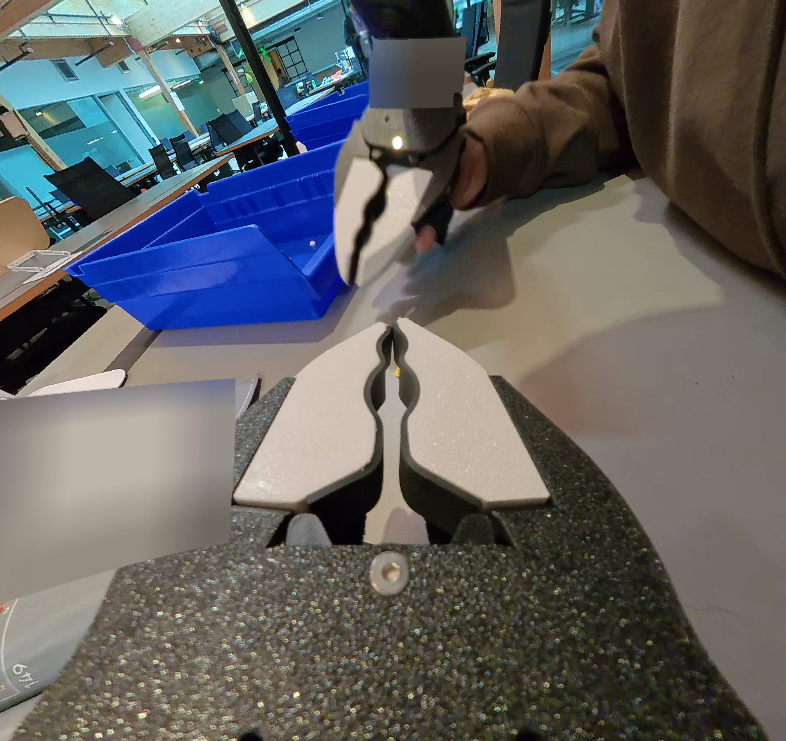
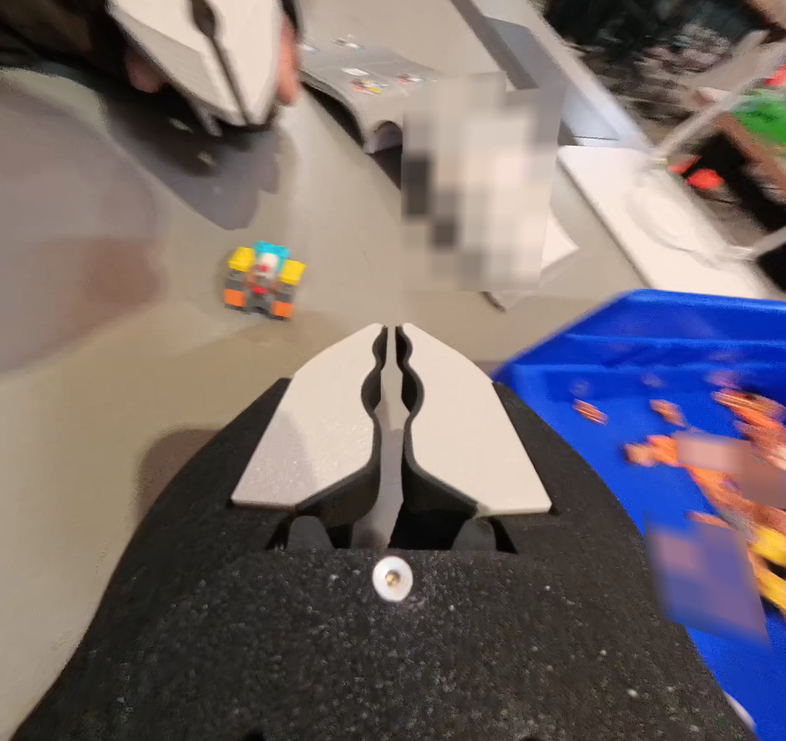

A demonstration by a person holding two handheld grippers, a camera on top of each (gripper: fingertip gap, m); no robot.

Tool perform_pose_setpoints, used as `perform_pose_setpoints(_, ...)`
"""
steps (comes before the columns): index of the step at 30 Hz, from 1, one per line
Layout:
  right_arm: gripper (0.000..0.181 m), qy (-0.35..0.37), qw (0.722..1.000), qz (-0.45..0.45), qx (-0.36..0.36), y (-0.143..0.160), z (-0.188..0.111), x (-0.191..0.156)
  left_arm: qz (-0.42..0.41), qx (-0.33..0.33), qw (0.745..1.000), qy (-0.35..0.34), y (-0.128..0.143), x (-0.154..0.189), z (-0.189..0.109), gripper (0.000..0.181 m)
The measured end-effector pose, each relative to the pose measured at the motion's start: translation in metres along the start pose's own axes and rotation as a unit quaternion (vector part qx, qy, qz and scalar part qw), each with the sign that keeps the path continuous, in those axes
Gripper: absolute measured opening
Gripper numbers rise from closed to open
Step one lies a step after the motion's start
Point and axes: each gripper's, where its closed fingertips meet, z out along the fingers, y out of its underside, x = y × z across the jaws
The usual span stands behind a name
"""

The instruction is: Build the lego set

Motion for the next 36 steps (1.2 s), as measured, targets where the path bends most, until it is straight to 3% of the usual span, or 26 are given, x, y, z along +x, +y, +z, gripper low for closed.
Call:
perform_pose_setpoints(2, 0.005, 0.100, 0.992, -0.050, -0.054, 0.001, -0.024, 0.039, -0.001, 0.000, 1.000, -0.002, 0.000, -0.001, 0.000, 0.000)
perform_pose_setpoints(4, 0.010, 0.142, 0.978, -0.056, -0.144, 0.014, -0.048, 0.070, -0.001, 0.000, 1.000, -0.004, 0.000, -0.001, 0.000, 0.000)
perform_pose_setpoints(8, 0.025, 0.077, 0.960, 0.005, -0.268, 0.048, -0.065, 0.081, 0.003, -0.003, 1.000, -0.004, 0.001, -0.001, 0.000, 0.000)
perform_pose_setpoints(13, 0.031, -0.044, 0.937, 0.039, -0.344, 0.079, -0.062, 0.062, 0.006, -0.006, 1.000, -0.007, 0.001, -0.001, 0.001, 0.000)
perform_pose_setpoints(17, 0.023, -0.067, 0.935, 0.034, -0.348, 0.082, -0.063, 0.053, 0.005, -0.006, 1.000, -0.010, 0.002, -0.002, 0.000, 0.000)
perform_pose_setpoints(28, 0.028, -0.144, 0.908, 0.088, -0.385, 0.068, -0.119, -0.051, 0.003, -0.006, 1.000, -0.010, 0.002, -0.003, 0.000, 0.000)
perform_pose_setpoints(31, 0.028, -0.137, 0.920, 0.095, -0.356, 0.050, -0.130, -0.043, 0.006, -0.010, 1.000, -0.010, 0.002, -0.002, 0.001, 0.000)
perform_pose_setpoints(36, 0.026, -0.100, 0.931, 0.054, -0.347, 0.035, -0.146, 0.017, 0.005, -0.007, 1.000, -0.011, 0.002, -0.002, 0.000, 0.000)
